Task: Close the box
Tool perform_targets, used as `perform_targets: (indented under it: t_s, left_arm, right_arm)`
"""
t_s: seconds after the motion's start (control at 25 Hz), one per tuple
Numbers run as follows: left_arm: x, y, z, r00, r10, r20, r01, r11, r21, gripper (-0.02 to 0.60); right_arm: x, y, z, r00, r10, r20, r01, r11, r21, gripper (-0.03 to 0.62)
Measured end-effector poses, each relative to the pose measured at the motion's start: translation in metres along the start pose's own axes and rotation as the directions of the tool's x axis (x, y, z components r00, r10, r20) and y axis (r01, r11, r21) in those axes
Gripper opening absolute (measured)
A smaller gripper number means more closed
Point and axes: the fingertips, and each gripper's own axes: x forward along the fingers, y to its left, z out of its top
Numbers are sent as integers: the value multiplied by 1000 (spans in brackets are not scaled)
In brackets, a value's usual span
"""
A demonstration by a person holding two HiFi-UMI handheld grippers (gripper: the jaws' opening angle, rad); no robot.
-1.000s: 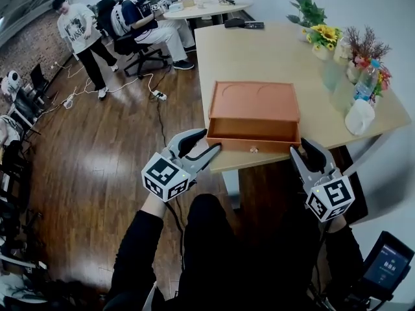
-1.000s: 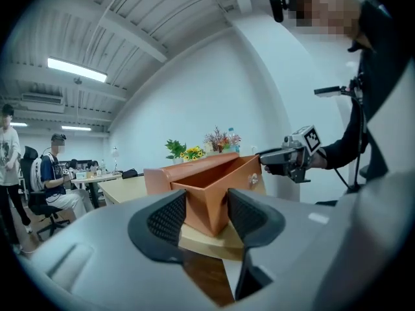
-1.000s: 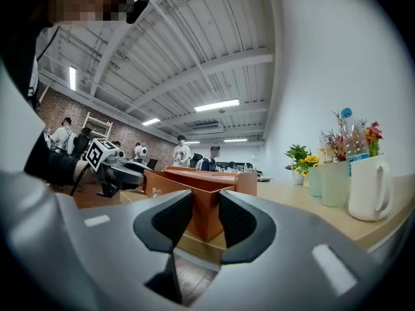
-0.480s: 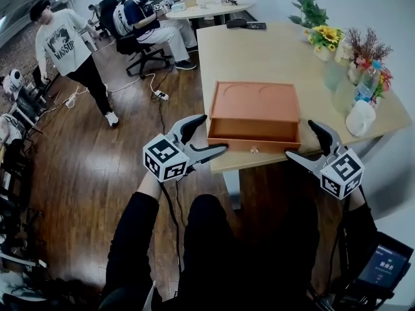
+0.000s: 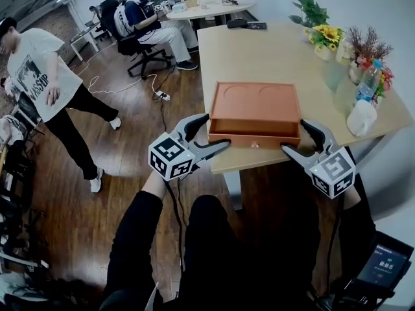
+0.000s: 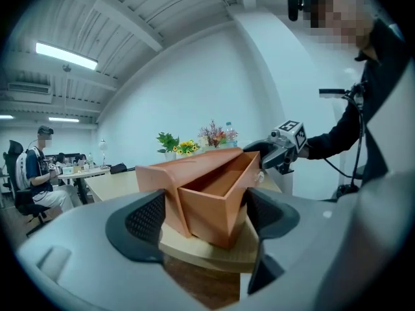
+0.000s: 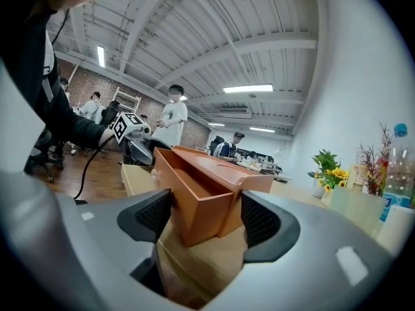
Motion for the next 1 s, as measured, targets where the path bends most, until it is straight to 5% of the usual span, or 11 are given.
perform_targets:
  t_s: [0.16, 0.48, 0.8, 1.0]
  left_arm:
    - [2, 9, -1, 993, 111, -43, -111, 994, 24, 322]
    - [1, 25, -1, 944, 315, -97, -311, 949, 55, 176]
    - [3, 28, -3, 934, 349, -80, -347, 937, 45, 173]
    - [-21, 12, 6, 932, 361, -16, -360, 932, 28, 211]
  right_arm:
    - [1, -10, 0, 997, -81, -8, 81, 997, -6, 278]
    - [-2, -29, 2, 972, -234, -25, 234, 972, 3, 117]
    - [0, -31, 0, 966, -258, -20, 258, 966, 20, 110]
    - [-28, -29, 20, 964, -246, 98, 232, 964, 131, 144]
